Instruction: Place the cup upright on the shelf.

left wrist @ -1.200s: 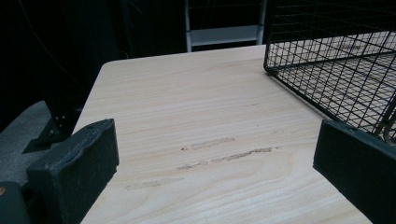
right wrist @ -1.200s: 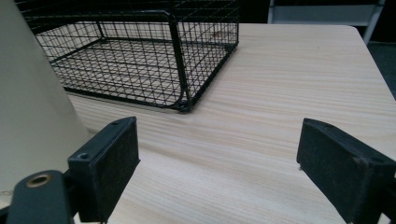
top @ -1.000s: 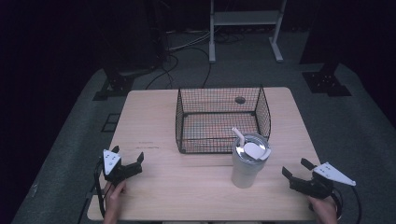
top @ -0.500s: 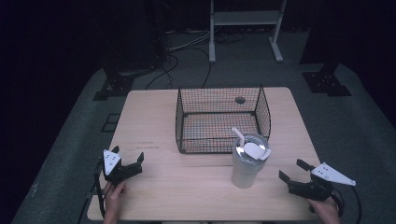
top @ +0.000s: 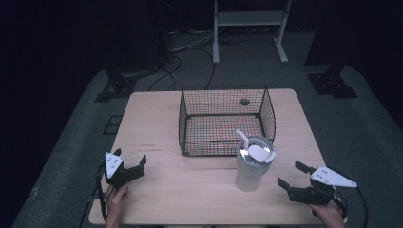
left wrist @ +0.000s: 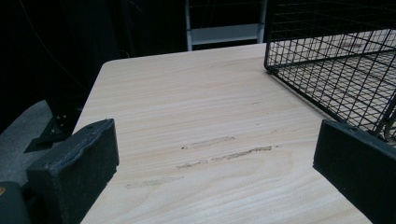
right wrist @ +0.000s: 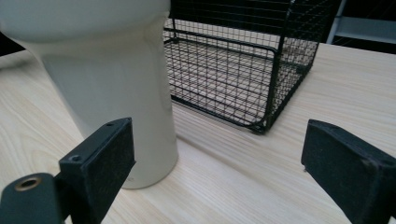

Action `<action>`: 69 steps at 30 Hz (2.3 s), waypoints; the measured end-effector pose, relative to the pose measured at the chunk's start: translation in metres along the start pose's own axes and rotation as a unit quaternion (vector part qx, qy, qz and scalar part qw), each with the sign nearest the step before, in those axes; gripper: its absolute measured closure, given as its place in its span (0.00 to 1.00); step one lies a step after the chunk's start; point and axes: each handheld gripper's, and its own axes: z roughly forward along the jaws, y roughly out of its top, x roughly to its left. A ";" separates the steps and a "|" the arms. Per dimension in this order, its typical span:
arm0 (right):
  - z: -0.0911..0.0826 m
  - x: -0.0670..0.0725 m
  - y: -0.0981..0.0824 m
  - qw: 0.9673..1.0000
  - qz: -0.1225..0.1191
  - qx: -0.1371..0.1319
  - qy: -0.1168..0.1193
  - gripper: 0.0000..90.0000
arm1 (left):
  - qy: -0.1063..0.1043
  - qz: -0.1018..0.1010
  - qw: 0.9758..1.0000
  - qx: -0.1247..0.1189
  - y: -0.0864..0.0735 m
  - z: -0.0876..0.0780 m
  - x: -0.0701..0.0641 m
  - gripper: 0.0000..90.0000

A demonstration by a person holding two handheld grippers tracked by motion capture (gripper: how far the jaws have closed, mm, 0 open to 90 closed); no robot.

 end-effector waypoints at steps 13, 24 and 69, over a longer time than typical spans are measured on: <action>0.010 0.018 0.013 0.998 -0.008 0.004 0.064 0.06 | -0.001 0.000 1.000 0.000 0.000 0.000 0.000 0.00; 0.025 0.032 0.019 0.996 -0.025 0.013 0.089 0.04 | -0.001 -0.001 1.000 0.000 0.000 0.000 0.001 0.00; 0.083 0.059 0.028 0.993 -0.032 -0.064 0.093 0.03 | -0.006 0.000 1.000 -0.001 0.000 0.000 0.001 0.00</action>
